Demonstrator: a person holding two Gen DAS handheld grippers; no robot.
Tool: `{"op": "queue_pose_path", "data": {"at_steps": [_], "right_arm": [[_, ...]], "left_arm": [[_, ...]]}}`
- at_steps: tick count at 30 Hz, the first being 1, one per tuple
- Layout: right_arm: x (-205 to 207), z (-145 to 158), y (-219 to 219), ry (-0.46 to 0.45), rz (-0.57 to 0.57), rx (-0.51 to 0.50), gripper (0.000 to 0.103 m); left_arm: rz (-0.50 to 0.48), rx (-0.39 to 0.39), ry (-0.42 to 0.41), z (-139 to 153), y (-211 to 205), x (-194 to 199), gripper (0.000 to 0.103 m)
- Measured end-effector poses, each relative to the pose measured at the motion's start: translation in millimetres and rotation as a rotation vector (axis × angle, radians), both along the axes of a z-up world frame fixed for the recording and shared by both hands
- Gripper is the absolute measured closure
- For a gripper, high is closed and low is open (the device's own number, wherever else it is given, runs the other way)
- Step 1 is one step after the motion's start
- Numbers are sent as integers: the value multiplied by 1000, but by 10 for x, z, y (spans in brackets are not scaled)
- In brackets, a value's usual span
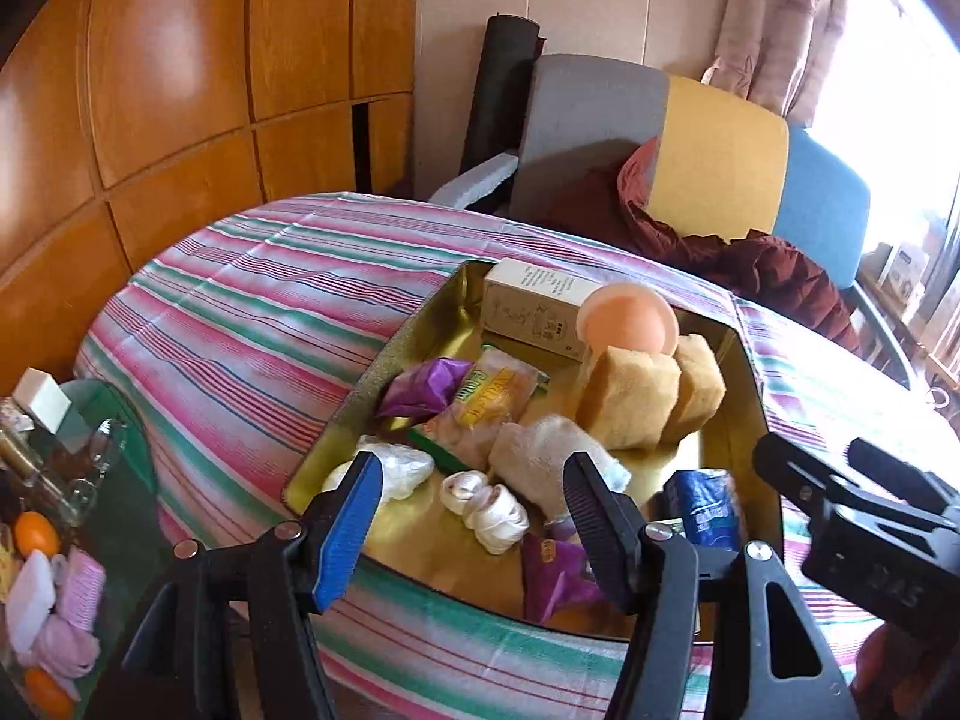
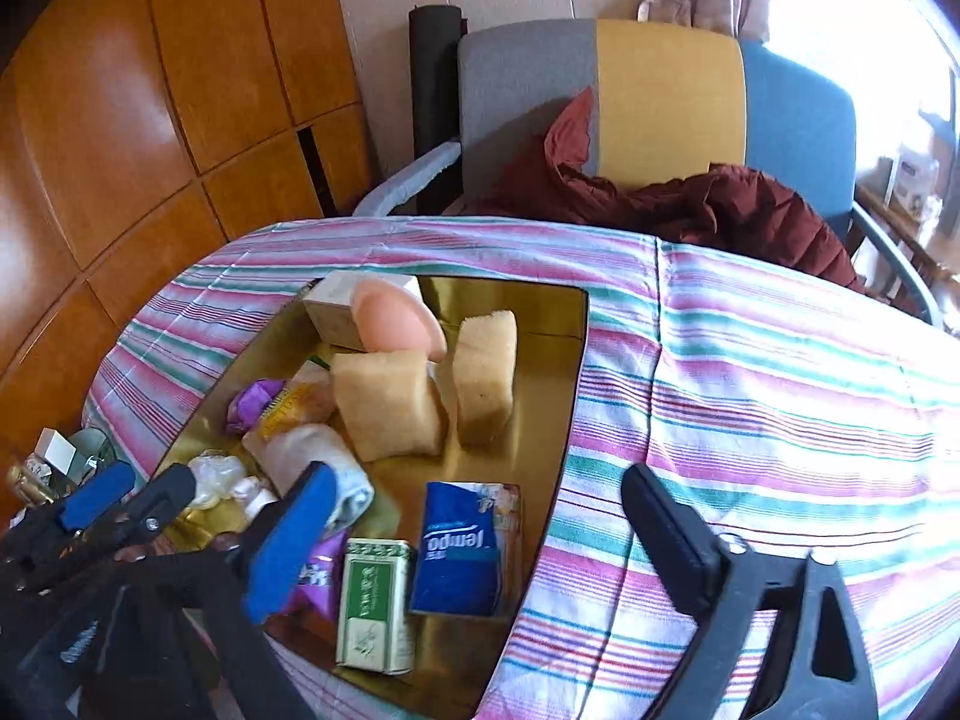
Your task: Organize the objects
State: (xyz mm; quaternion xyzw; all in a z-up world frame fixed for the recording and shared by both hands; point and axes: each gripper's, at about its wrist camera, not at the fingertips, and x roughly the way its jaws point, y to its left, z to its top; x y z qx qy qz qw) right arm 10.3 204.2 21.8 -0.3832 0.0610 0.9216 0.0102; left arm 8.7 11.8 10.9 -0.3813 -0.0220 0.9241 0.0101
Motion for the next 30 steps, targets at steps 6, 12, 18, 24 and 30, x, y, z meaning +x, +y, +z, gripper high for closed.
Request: {"op": "queue_pose_path", "data": {"at_steps": [6,12,18,24,30], "right_arm": [[88,107,-192,5,15,48,0],[115,110,-295,-5,-20,92,0],[138,108,-241,-16,-89,84,0],[141,102,-206,-34,-150,89,0],[166,111,-199,-30,-151,83,0]], "left_arm": [[14,-35,26,97,-52,50,39],[28,-87,14,144,-55,56,39],[34,-75,-9,143,-89,58,39],[31,-74,-33,110,-78,40,39],[25,-81,-32,92,-61,55,39]]}}
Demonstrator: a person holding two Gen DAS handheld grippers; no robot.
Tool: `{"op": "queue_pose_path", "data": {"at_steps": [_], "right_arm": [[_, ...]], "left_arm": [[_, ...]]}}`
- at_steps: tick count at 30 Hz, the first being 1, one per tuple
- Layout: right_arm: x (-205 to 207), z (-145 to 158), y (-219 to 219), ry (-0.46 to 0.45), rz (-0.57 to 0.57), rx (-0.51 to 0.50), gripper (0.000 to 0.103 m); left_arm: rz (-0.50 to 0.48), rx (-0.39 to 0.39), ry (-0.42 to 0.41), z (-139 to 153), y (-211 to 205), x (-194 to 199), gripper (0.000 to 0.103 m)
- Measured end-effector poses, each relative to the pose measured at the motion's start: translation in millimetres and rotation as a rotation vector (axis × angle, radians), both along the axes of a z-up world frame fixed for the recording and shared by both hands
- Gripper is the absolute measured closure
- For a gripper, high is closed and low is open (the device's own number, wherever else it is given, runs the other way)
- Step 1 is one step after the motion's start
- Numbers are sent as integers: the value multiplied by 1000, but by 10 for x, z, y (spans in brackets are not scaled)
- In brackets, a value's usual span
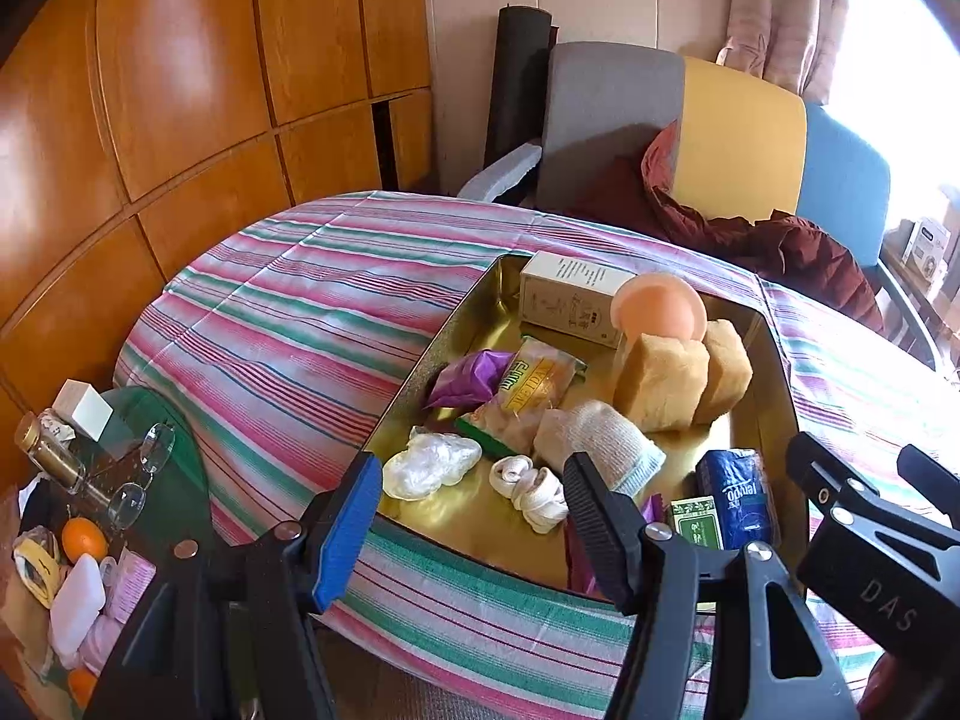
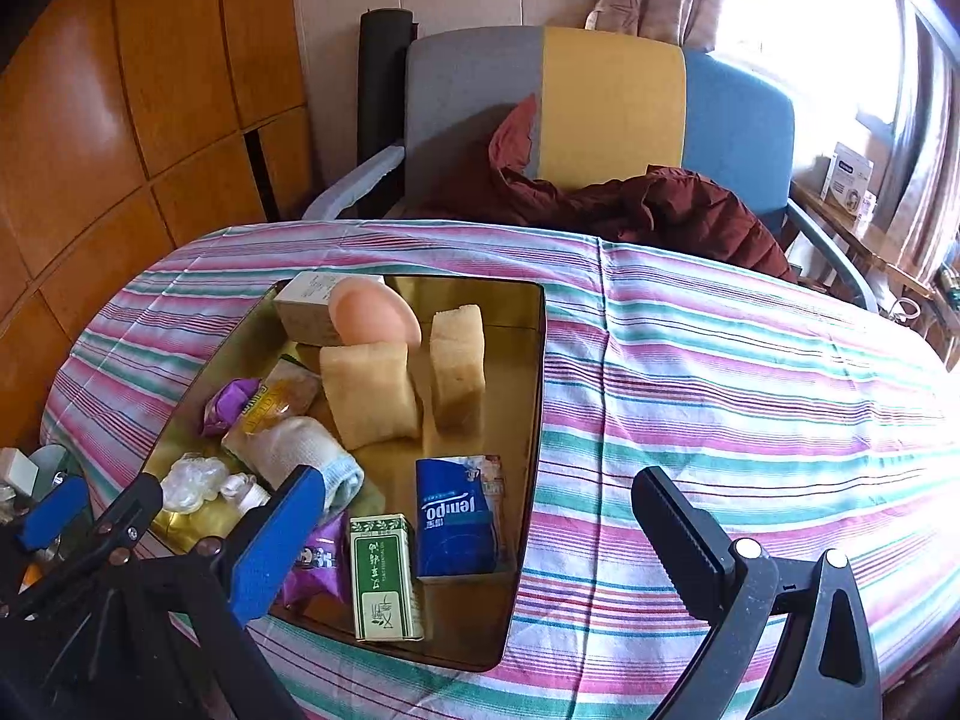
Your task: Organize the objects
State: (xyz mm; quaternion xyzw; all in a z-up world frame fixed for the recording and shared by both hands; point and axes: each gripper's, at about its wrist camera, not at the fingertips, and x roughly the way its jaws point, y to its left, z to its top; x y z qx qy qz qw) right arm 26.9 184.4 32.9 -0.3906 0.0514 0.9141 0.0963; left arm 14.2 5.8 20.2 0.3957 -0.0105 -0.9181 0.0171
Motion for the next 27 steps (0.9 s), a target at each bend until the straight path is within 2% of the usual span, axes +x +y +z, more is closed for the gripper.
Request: {"op": "queue_pose_path", "data": {"at_steps": [27], "right_arm": [[1,-12,45,3,-23,10,0]], "left_arm": [[-37,22,-47,-83,61,-12,39]]}}
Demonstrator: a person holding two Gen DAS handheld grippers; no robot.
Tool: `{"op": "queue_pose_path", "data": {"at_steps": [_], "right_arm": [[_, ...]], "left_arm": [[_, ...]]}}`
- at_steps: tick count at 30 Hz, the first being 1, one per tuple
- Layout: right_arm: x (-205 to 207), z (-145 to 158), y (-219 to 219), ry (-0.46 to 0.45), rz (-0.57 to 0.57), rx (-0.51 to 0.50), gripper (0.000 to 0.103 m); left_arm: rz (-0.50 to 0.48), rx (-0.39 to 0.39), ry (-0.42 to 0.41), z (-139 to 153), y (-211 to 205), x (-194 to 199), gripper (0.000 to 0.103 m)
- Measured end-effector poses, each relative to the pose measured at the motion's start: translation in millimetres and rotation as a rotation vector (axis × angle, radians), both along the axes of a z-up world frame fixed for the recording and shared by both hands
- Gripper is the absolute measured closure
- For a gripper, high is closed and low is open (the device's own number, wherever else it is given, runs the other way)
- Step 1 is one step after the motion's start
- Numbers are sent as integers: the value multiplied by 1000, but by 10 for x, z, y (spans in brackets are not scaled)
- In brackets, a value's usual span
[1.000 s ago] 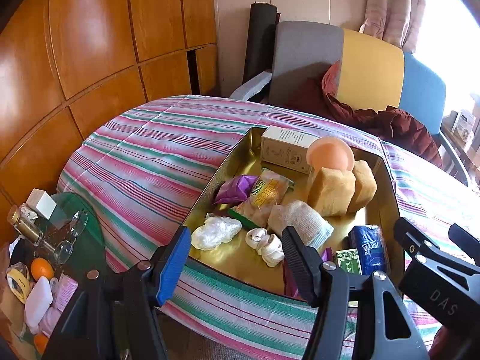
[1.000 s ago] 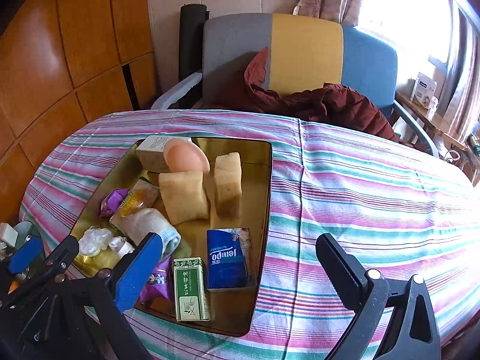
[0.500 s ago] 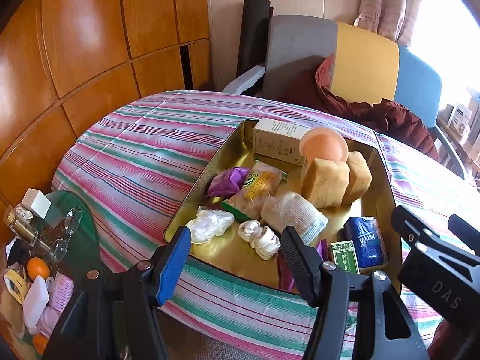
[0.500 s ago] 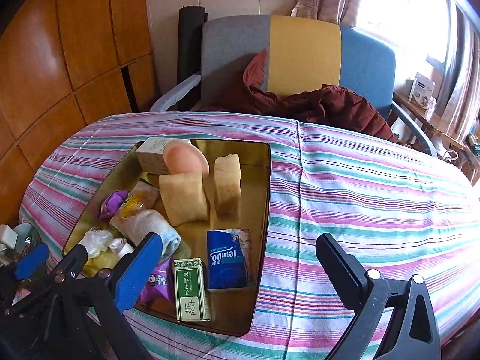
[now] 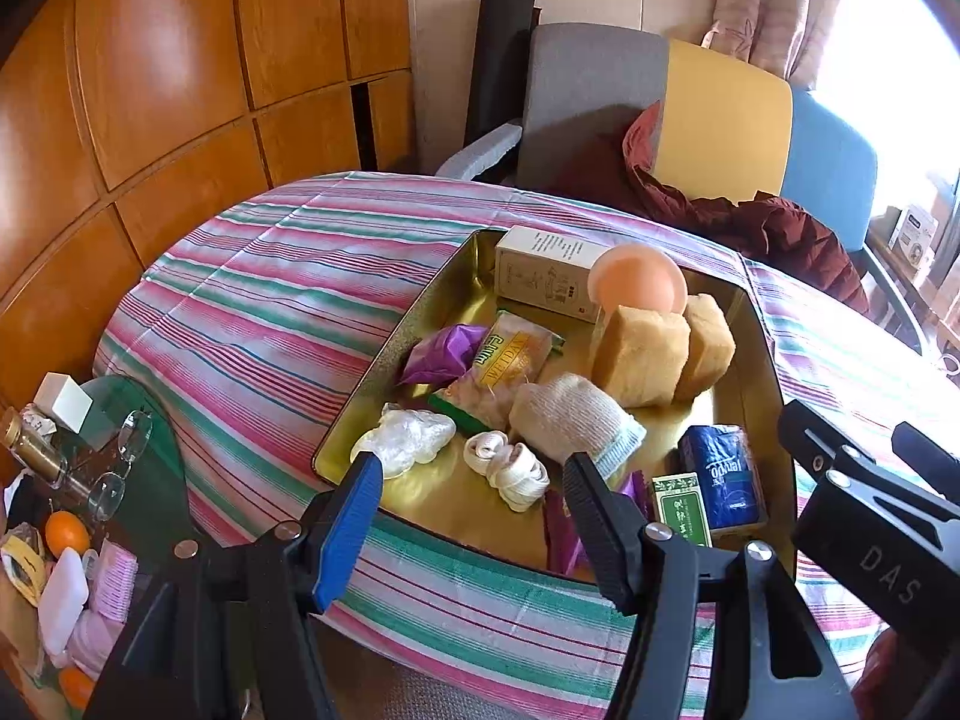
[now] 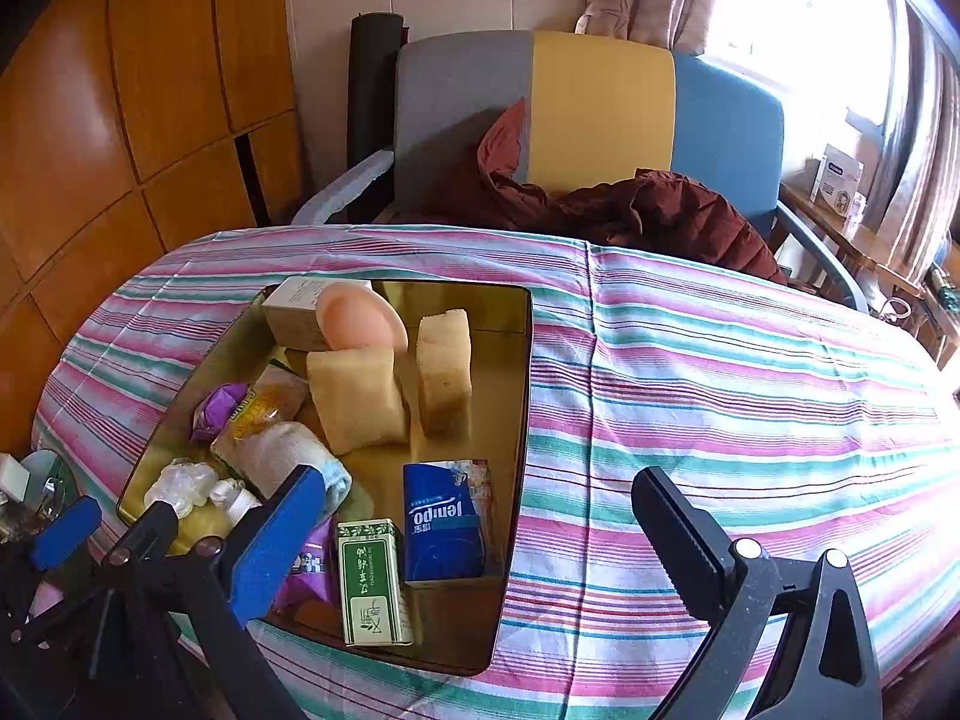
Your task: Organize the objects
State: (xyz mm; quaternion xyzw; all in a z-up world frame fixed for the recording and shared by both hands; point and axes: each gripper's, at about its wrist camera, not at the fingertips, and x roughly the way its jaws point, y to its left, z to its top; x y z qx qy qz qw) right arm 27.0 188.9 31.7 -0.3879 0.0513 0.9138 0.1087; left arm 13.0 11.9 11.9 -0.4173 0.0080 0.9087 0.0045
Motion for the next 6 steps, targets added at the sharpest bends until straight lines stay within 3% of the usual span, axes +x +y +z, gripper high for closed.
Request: {"op": "queue_pose_path", "data": {"at_steps": [6], "right_arm": [[-5,-21,18,-8,-3,-7,0]], "left_arm": [[15,-30,25,1,1,10,41]]}}
